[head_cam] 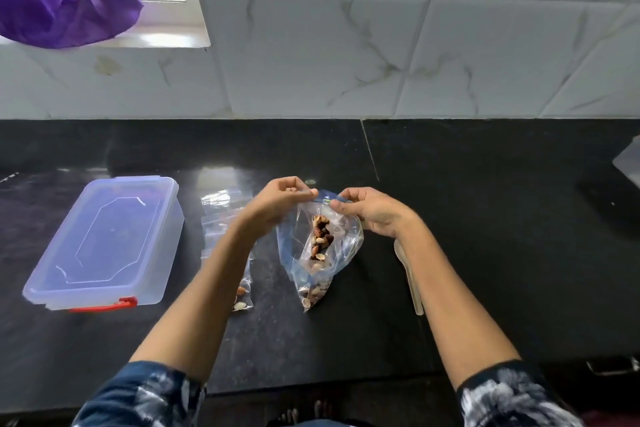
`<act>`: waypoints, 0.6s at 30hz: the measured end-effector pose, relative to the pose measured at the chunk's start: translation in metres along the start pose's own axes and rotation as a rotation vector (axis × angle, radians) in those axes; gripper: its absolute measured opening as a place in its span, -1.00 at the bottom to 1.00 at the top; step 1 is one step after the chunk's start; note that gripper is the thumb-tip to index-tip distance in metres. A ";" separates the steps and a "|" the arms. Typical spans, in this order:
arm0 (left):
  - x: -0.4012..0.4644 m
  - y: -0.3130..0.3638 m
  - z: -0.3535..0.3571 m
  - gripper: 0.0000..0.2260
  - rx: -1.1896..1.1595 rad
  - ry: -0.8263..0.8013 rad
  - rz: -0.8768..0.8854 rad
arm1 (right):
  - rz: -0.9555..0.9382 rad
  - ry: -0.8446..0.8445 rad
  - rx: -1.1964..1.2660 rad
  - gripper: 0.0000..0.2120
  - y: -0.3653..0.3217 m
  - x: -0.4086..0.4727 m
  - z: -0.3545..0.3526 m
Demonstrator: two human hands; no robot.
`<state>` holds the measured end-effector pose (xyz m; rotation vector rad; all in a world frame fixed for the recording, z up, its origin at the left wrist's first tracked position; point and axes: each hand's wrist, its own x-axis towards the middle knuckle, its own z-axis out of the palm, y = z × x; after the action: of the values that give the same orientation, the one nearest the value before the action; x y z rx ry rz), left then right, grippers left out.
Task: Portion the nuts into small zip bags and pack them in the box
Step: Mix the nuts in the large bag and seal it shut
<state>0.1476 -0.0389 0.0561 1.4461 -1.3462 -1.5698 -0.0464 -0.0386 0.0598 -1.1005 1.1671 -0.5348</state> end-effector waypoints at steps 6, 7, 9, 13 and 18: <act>-0.009 -0.014 0.038 -0.74 0.486 0.450 0.301 | -0.289 0.501 -0.418 -0.81 0.013 0.000 0.034; -0.013 -0.007 0.030 -0.70 0.320 0.346 0.193 | -0.223 0.433 -0.293 -0.81 0.013 -0.001 0.033; -0.019 0.000 0.008 -0.65 -0.197 0.067 -0.070 | -0.042 0.189 0.089 -0.81 0.017 -0.004 0.022; -0.027 -0.035 -0.030 -0.73 -0.721 -0.153 -0.205 | -0.020 -0.253 0.590 -0.53 0.051 -0.013 -0.005; -0.043 -0.066 -0.020 -0.72 -0.576 -0.282 -0.322 | -0.106 -0.384 0.547 -0.41 0.082 -0.025 0.005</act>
<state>0.1894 0.0149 0.0111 1.1380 -0.7116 -2.2077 -0.0659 0.0182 -0.0017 -0.7456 0.5776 -0.6439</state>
